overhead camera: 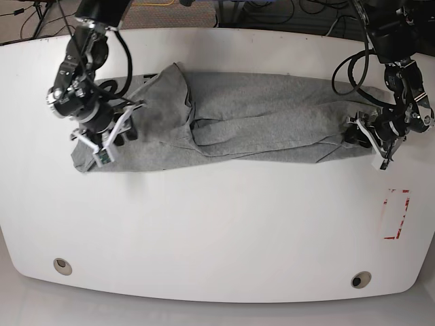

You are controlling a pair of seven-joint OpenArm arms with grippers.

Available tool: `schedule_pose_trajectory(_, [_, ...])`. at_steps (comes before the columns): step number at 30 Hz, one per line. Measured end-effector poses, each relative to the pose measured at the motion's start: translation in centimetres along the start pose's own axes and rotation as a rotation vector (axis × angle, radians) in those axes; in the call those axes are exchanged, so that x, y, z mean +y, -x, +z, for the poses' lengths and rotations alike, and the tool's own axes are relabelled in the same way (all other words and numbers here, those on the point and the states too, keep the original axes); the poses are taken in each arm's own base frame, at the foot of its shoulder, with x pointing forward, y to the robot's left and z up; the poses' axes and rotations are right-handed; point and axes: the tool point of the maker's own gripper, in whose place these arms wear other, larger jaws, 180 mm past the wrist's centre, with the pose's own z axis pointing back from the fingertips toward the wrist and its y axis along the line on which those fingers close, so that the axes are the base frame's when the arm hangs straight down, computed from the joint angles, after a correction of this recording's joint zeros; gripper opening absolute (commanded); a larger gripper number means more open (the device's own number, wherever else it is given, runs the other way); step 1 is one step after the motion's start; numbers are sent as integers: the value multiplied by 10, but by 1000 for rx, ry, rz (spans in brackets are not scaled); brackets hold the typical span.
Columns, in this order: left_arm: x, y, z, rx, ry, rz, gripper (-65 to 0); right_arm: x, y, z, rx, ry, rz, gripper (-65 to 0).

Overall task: Layout the t-shirt on the table in an organized manner, then fold the t-shirt properly
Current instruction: 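Pinch the strip end with the right gripper and hold it down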

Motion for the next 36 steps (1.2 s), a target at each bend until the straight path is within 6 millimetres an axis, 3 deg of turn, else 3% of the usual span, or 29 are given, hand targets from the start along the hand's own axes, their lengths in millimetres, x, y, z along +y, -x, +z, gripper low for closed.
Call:
schedule_pose_trajectory(4, [0, 0, 0, -3, 2, 2, -392, -30, 12, -9, 58, 26, -46, -455])
schedule_pose_trajectory(8, [0, 0, 0, -5, 1, 6, -393, -35, 25, -21, 87, 1, -89, -465])
schedule_pose_trajectory(12, [1, -1, 1, -9, -2, 12, -397, -35, 32, -32, 71, -24, -129, -541])
schedule_pose_trajectory(15, [4, -1, 3, -21, -7, 30, -453, -33, 39, -39, 66, -42, -158, -588])
schedule_pose_trajectory(18, [6, -2, 5, -25, -13, 40, -567, -30, 48, -47, 71, -63, -193, -588])
schedule_pose_trajectory(22, [8, -5, 9, -7, -36, 19, -646, -31, 48, -51, 39, -73, -220, -607])
schedule_pose_trajectory(26, [7, -16, 16, -36, -53, -9, -647, -32, 48, -53, 33, -70, -221, -650])
schedule_pose_trajectory(31, [17, -33, 36, -128, -81, 27, -637, -34, 50, -54, 46, -51, -203, -650])
schedule_pose_trajectory(36, [29, -24, 49, -111, -84, 96, -506, -34, 49, -54, 44, -51, -201, -650])
